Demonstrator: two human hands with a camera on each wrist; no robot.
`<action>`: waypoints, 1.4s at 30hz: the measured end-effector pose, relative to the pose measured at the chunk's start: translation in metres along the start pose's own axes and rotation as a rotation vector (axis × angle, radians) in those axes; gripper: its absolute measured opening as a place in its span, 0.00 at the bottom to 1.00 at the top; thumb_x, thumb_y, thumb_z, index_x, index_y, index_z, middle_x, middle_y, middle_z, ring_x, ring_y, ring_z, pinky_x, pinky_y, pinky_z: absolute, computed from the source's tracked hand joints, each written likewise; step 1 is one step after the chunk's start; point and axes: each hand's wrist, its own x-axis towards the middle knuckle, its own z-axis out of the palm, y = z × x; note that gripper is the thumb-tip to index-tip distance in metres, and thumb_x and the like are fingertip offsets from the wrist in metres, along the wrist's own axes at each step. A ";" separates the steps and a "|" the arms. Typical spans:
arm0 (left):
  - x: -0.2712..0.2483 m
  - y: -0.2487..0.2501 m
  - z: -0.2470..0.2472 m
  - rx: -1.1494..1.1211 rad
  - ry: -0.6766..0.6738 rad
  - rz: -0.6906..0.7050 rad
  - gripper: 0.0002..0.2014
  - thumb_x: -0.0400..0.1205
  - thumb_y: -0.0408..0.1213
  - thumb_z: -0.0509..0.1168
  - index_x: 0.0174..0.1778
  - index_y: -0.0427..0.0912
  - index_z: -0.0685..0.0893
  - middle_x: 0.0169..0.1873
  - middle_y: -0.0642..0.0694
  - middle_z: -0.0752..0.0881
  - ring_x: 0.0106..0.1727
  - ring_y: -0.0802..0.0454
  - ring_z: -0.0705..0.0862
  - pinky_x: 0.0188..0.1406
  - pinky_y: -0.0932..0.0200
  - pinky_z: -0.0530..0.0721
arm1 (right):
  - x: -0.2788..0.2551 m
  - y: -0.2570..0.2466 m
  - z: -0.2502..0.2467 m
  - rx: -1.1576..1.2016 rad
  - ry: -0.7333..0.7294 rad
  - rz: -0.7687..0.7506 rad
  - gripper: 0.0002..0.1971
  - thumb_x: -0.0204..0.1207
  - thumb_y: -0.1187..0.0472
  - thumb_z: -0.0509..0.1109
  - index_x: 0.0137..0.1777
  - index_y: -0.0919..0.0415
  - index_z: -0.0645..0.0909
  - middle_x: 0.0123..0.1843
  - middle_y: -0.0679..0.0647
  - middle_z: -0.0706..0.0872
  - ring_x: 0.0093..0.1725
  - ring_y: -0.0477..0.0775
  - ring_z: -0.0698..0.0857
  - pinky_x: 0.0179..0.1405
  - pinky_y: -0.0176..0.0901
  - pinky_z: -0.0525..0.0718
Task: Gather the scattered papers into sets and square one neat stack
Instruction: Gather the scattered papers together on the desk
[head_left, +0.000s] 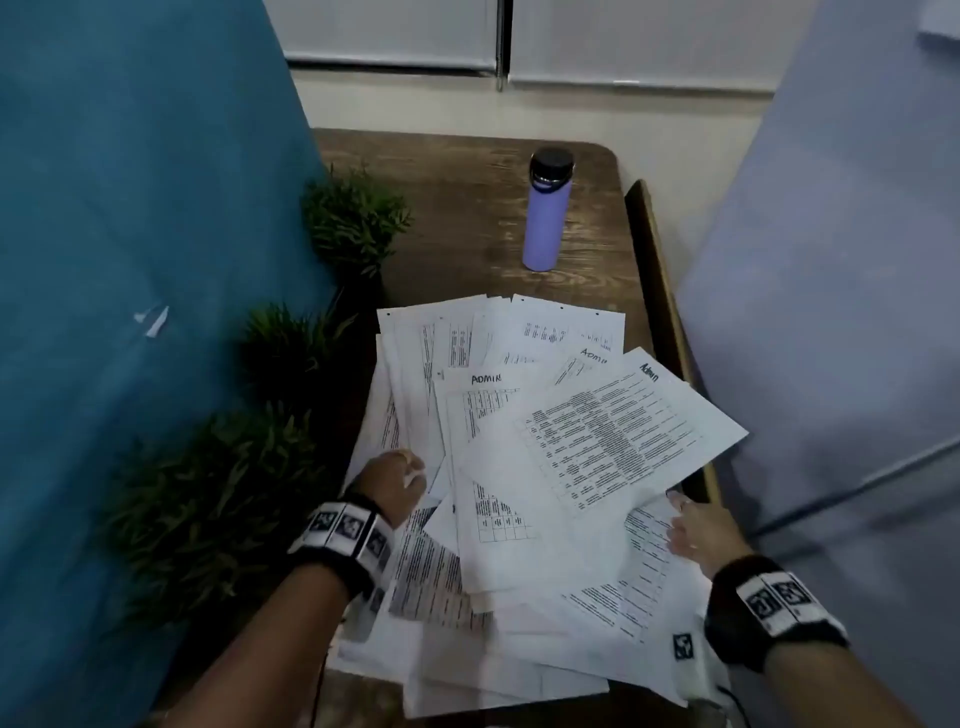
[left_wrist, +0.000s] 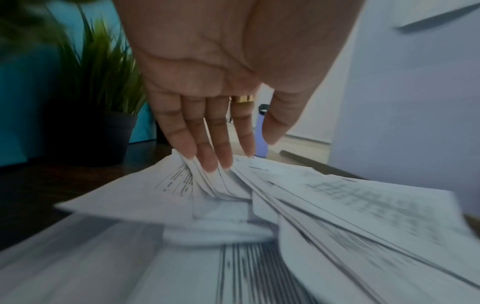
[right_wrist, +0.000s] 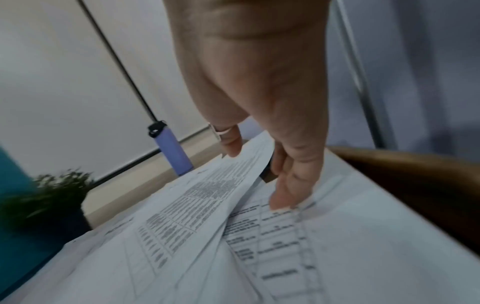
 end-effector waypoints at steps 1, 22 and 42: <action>0.013 0.002 -0.001 -0.014 0.017 -0.024 0.11 0.78 0.37 0.63 0.54 0.38 0.82 0.56 0.40 0.85 0.56 0.43 0.84 0.60 0.54 0.82 | 0.005 -0.004 0.004 -0.006 -0.021 0.042 0.11 0.82 0.60 0.64 0.56 0.68 0.79 0.36 0.60 0.73 0.33 0.56 0.75 0.26 0.40 0.81; 0.139 -0.008 0.007 -0.343 0.045 -0.401 0.22 0.81 0.39 0.61 0.67 0.29 0.71 0.65 0.30 0.80 0.64 0.33 0.79 0.66 0.49 0.76 | 0.071 -0.051 0.048 -0.538 -0.009 -0.149 0.17 0.73 0.74 0.64 0.27 0.57 0.69 0.44 0.63 0.80 0.44 0.60 0.83 0.45 0.47 0.86; 0.097 0.044 0.022 -0.543 -0.227 -0.357 0.37 0.78 0.52 0.64 0.77 0.35 0.59 0.77 0.37 0.66 0.78 0.41 0.65 0.77 0.48 0.65 | 0.032 -0.033 0.127 -0.355 -0.157 -0.213 0.28 0.64 0.51 0.81 0.61 0.64 0.79 0.60 0.58 0.86 0.58 0.59 0.85 0.59 0.47 0.82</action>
